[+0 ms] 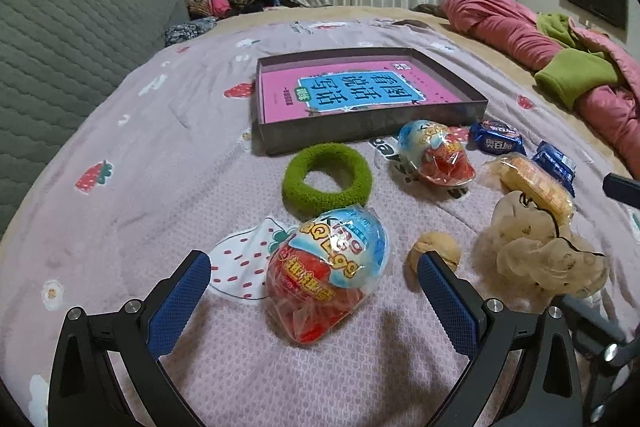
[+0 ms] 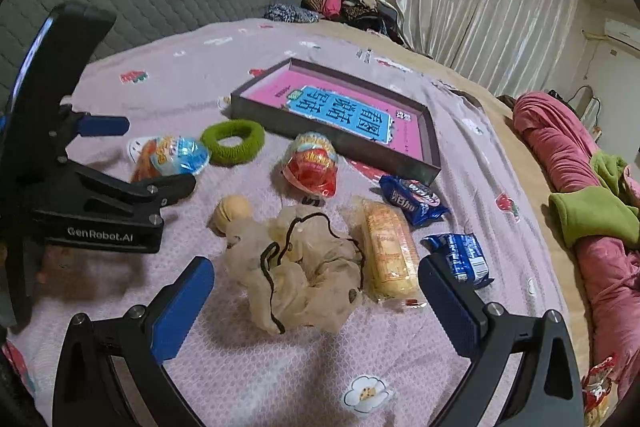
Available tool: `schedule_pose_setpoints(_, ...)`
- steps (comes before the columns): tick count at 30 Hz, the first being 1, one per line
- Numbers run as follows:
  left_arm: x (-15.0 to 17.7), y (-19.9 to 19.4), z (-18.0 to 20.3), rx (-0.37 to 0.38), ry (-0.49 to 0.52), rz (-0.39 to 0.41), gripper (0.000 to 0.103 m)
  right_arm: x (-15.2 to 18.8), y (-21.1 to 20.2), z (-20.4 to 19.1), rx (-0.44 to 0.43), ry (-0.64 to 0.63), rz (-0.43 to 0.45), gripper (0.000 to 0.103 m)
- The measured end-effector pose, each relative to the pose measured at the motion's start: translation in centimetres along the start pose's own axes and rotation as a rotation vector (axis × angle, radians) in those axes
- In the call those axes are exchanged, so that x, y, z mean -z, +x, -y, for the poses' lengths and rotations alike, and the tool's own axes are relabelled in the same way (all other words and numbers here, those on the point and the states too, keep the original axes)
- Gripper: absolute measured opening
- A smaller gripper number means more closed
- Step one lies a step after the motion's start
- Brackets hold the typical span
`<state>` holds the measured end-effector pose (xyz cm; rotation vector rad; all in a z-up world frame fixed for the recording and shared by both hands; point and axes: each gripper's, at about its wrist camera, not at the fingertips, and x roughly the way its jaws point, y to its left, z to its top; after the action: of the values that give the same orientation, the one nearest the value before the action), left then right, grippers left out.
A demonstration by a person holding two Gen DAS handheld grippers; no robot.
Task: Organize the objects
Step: 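Move both tools toward the Kinder Joy egg and mesh pouch, then grasp the Kinder Joy egg with left tool while right tool grasps the beige mesh pouch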
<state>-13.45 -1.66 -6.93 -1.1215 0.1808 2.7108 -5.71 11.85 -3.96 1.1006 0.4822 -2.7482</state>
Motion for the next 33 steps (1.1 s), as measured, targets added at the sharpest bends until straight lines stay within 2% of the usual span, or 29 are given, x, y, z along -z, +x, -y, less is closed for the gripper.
schedule_pose_setpoints(9, 0.0, 2.2, 0.6, 0.049, 0.025, -0.026, 0.103, 0.1, 1.7, -0.3, 0.042, -0.029, -0.027, 0.102)
schedule_pose_setpoints(11, 0.1, 2.6, 0.5, 0.068, 0.023, -0.035, 0.103, 0.1, 1.8, 0.0, 0.037, -0.022, -0.028, 0.098)
schedule_pose_setpoints(19, 0.0, 2.8, -0.4, 0.126, -0.002, -0.032, 0.097, -0.2, 2.3, 0.1, 0.045, -0.031, -0.039, 0.076)
schedule_pose_setpoints(22, 0.1, 3.0, -0.2, 0.123, 0.008, -0.042, 0.086, -0.2, 2.7, -0.4, 0.043, -0.049, -0.057, 0.065)
schedule_pose_setpoints(23, 0.1, 3.0, -0.2, 0.127, 0.009, -0.047, 0.077, -0.1, 2.8, -0.5, 0.041, -0.057, -0.061, 0.061)
schedule_pose_setpoints(24, 0.1, 3.2, -0.1, 0.129, 0.009, -0.052, 0.073, -0.1, 3.0, -0.7, 0.04, -0.062, -0.066, 0.058)
schedule_pose_setpoints(25, 0.1, 3.3, -0.1, 0.131, 0.01, -0.058, 0.073, 0.0, 3.1, -0.7, 0.039, -0.061, -0.07, 0.052)
schedule_pose_setpoints(29, 0.1, 3.2, 0.0, 0.131, 0.016, -0.055, 0.072, 0.0, 3.4, -0.9, 0.005, -0.051, -0.084, 0.038)
schedule_pose_setpoints(31, 0.1, 3.0, 0.1, 0.133, 0.014, -0.052, 0.07, -0.1, 3.1, -0.8, -0.011, -0.046, -0.082, 0.032)
schedule_pose_setpoints(33, 0.1, 2.8, 0.1, 0.125, 0.017, -0.05, 0.069, -0.2, 2.8, -0.6, -0.03, -0.032, -0.076, 0.031)
